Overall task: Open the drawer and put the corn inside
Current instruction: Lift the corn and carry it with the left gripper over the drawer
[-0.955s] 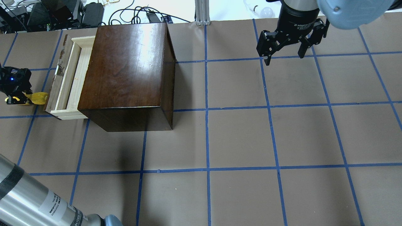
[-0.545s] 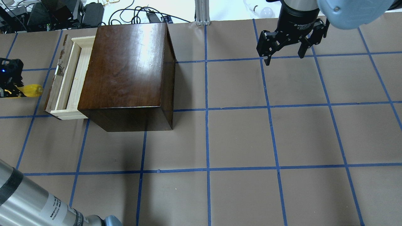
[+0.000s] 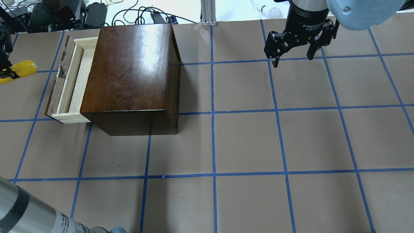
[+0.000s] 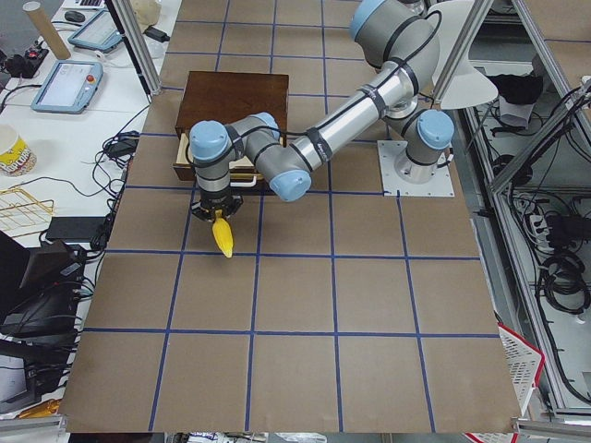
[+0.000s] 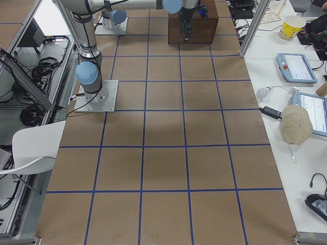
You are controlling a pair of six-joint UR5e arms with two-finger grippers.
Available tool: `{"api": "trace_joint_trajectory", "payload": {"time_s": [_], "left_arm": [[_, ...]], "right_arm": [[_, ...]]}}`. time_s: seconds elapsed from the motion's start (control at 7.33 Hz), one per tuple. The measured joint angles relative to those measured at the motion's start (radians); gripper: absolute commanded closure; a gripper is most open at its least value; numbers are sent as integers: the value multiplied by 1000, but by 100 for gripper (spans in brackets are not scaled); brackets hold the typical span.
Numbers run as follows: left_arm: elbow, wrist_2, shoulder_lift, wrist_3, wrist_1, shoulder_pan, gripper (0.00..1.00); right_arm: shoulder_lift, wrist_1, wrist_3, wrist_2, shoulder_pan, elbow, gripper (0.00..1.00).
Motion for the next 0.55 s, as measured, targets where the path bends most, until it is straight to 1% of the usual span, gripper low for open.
{"api": "trace_joint_trajectory", "payload": {"time_s": [0.27,0.55], "left_arm": [[18,6,55,-312,-111,-64,100],[16,8,97,-656,-164,-142,100]], "right_arm": [[0,0,0,0,0,0,0],[0,0,0,0,0,0,0]]}}
